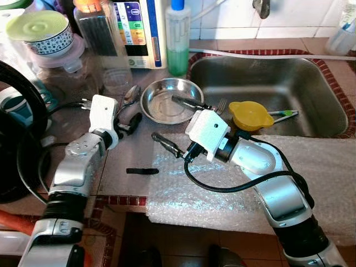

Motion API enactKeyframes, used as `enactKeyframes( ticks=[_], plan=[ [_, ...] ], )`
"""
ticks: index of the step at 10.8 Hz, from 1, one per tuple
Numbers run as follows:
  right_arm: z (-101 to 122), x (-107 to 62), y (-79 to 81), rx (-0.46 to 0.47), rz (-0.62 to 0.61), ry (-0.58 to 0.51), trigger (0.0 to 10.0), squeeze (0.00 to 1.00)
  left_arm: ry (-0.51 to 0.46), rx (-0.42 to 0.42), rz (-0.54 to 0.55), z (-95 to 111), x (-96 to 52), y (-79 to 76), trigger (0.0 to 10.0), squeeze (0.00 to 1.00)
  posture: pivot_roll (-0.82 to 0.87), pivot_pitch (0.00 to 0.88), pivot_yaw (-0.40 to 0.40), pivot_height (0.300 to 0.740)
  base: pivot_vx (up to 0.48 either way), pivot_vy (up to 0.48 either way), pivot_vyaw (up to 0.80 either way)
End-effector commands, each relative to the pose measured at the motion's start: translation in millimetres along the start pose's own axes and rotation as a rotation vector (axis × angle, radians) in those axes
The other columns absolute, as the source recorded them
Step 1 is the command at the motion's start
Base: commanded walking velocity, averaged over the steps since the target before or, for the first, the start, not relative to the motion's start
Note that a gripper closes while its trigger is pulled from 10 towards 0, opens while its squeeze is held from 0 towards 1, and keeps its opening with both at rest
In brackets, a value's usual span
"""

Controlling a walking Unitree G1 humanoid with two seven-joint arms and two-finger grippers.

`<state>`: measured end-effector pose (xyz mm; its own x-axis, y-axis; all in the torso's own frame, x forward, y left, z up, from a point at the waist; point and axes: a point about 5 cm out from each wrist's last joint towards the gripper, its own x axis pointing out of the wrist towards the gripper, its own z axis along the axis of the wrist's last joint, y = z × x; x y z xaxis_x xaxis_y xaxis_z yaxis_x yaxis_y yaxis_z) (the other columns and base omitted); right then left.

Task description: Kitchen organization

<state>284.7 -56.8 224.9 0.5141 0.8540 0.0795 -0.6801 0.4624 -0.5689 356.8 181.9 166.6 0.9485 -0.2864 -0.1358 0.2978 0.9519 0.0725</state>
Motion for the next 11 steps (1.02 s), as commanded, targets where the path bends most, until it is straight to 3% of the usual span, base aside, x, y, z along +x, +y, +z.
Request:
enactKeyframes(
  ticks=[1, 3, 5, 8, 11],
  plan=[
    [4, 2.4, 5.6, 0.037, 0.041, -0.019, 10.0, 0.47, 0.138, -0.038, -0.035, -30, -5.6, -2.8, 0.0, 0.00, -0.12, 0.227, 0.068, 0.740, 0.000, 0.000, 0.00],
    [0, 1.4, 7.9, 0.058, 0.064, 0.010, 10.0, 0.36, 0.153, -0.025, -0.058, -32, -9.3, -4.3, 0.0, 0.00, -0.11, 0.223, 0.070, 0.740, 0.000, 0.000, 0.00],
    [-12, 0.0, 5.6, 0.094, 0.048, 0.113, 10.0, 0.22, 0.167, -0.030, -0.062, -31, -12.6, -3.3, 0.0, 0.00, -0.11, 0.220, 0.071, 0.740, 0.000, 0.000, 0.00],
    [-23, -1.8, -11.4, 0.154, -0.068, 0.211, 10.0, 0.20, 0.181, -0.023, -0.060, -30, -16.4, -1.1, 0.0, 0.00, -0.11, 0.217, 0.071, 0.740, 0.000, 0.000, 0.00],
    [-20, 2.2, -15.0, 0.189, -0.097, 0.212, 10.0, 0.21, 0.194, -0.016, -0.057, -30, -17.7, -0.7, 0.0, 0.00, -0.10, 0.213, 0.073, 0.740, 0.000, 0.000, 0.00]
  ],
)
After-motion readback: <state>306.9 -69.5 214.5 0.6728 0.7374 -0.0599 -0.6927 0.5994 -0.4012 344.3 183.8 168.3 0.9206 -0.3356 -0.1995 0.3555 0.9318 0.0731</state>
